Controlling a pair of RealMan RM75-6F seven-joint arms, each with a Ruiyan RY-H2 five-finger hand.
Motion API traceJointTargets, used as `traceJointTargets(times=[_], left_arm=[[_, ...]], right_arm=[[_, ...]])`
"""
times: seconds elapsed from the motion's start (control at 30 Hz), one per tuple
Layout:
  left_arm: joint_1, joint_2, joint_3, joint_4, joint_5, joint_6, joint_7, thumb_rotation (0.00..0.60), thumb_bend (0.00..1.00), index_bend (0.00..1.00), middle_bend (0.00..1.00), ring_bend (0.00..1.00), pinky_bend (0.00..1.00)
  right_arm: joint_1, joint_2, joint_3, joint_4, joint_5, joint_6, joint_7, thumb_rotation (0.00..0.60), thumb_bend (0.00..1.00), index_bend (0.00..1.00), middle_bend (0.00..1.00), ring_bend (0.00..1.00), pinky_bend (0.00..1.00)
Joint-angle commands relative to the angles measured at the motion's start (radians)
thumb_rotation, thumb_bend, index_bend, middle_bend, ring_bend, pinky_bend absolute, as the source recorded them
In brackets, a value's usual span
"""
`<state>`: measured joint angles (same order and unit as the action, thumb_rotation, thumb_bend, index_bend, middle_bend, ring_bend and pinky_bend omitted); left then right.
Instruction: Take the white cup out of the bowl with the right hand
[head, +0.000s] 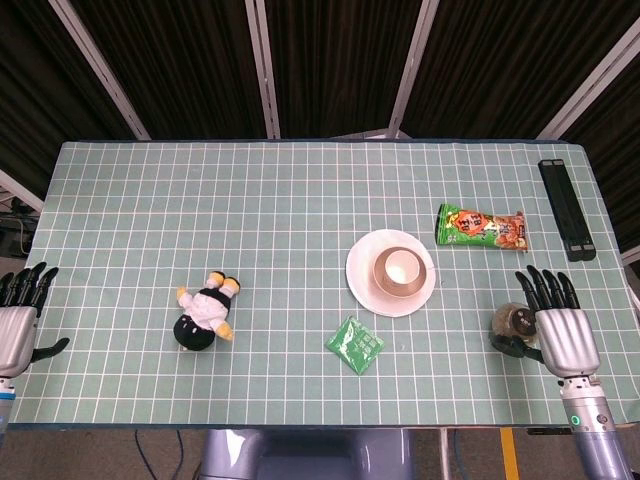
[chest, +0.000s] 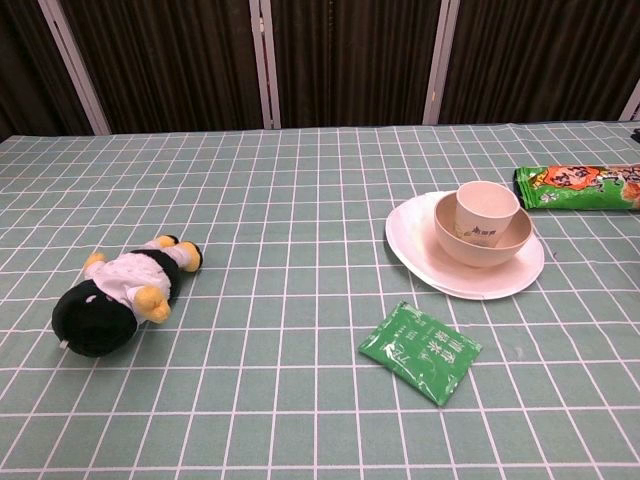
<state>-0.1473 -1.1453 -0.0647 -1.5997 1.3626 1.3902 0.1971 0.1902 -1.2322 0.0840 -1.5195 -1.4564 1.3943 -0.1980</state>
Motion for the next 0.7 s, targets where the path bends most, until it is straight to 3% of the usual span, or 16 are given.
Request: traceJointTargets(times=[0.03, 0.33, 0.47, 0.6, 0.7], left_arm=[[-0.001, 0.0, -0.002, 0.002, -0.002, -0.003, -0.002, 0.6, 0.0, 0.0, 0.0, 0.0, 0.0], [0.003, 0.005, -0.002, -0.009, 0.002, 0.008, 0.001, 0.6, 0.0, 0.0, 0.0, 0.0, 0.0], [0.004, 0.007, -0.004, -0.016, 0.002, 0.014, 0.004, 0.6, 0.0, 0.0, 0.0, 0.0, 0.0], [0.004, 0.009, -0.005, -0.018, 0.003, 0.014, 0.001, 0.6, 0.0, 0.0, 0.0, 0.0, 0.0], [0.005, 0.011, -0.005, -0.016, 0.002, 0.015, -0.005, 0.6, 0.0, 0.0, 0.0, 0.0, 0.0]], right_arm=[[0.001, 0.0, 0.002, 0.0, -0.002, 0.002, 0.004, 0.6, 0.11, 0.0, 0.0, 0.0, 0.0], [0.004, -0.008, 0.004, 0.005, -0.031, 0.025, 0.023, 0.6, 0.11, 0.01, 0.0, 0.0, 0.0], [0.06, -0.053, 0.04, -0.019, -0.073, 0.018, 0.032, 0.6, 0.11, 0.32, 0.0, 0.0, 0.0], [0.134, -0.116, 0.077, -0.052, -0.065, -0.044, -0.051, 0.6, 0.13, 0.28, 0.03, 0.0, 0.0], [0.168, -0.154, 0.095, -0.059, -0.031, -0.087, -0.092, 0.6, 0.16, 0.33, 0.07, 0.0, 0.0]])
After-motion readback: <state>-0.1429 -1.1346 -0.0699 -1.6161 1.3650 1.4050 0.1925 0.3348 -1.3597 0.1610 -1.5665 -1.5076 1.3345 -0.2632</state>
